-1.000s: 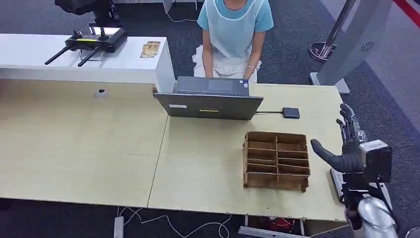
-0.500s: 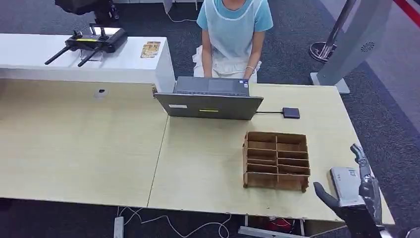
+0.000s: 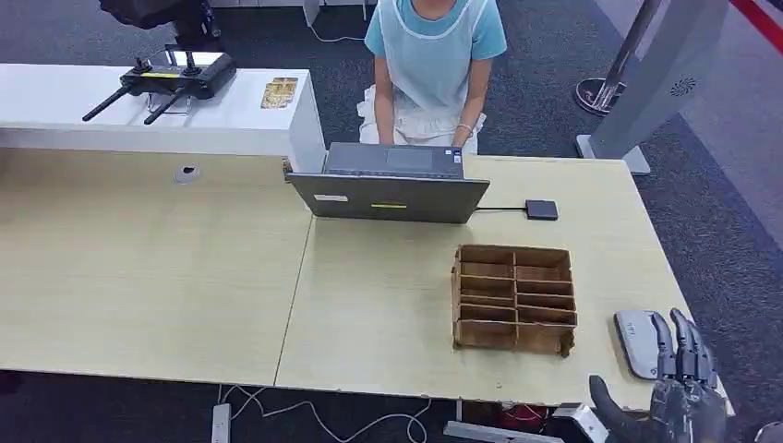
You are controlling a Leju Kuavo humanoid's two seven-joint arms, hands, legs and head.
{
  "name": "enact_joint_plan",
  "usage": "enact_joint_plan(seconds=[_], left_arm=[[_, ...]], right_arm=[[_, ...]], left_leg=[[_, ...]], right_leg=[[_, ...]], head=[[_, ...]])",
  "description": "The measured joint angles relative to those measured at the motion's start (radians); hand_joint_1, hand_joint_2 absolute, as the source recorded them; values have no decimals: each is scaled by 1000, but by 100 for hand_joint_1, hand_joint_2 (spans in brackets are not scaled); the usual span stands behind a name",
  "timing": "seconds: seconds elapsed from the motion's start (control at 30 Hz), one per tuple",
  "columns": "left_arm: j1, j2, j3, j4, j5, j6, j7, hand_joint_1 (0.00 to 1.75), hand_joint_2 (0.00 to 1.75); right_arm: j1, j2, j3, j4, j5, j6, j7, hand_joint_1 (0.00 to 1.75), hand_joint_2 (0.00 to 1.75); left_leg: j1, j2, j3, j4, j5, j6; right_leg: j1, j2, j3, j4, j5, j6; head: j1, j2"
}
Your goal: Pass the card to the sensor for recognition and then transmit it.
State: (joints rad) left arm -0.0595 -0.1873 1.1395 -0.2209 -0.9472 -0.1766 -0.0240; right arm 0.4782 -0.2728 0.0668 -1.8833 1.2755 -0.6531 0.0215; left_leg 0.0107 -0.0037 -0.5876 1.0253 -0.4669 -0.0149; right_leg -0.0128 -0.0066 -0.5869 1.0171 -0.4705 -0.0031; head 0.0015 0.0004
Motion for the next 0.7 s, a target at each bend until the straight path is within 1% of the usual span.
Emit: enact_joint_plan(seconds=[0.13,0.27,0.37,0.5,0.7], left_arm=[[-2,0,0,0,-10,0,4,0,0],[-5,0,0,0,-13,0,6,0,0],[-7,0,0,0,-15,0,8,0,0],[-9,-1,0,0,-23,-2,8,0,0],[-11,-2,0,0,-25,-3,8,0,0]], right_arm=[[-14,-43,69,14,130,0,128,0,175],[-53,-87,141,42,186,11,208,0,175],[-86,-110,188,67,200,21,228,0,175],[-134,-126,230,105,205,41,239,0,175],[-189,-134,262,154,155,85,241,0,175]], left_leg=[[0,0,0,0,0,0],[0,0,1,0,0,0],[0,0,1,0,0,0],[0,0,1,0,0,0],[0,0,1,0,0,0]], right_leg=[[0,0,0,0,0,0],[0,1,0,0,0,0],[0,0,0,0,0,0],[0,0,0,0,0,0],[0,0,0,0,0,0]], head=[[0,0],[0,0],[0,0],[0,0],[0,0]])
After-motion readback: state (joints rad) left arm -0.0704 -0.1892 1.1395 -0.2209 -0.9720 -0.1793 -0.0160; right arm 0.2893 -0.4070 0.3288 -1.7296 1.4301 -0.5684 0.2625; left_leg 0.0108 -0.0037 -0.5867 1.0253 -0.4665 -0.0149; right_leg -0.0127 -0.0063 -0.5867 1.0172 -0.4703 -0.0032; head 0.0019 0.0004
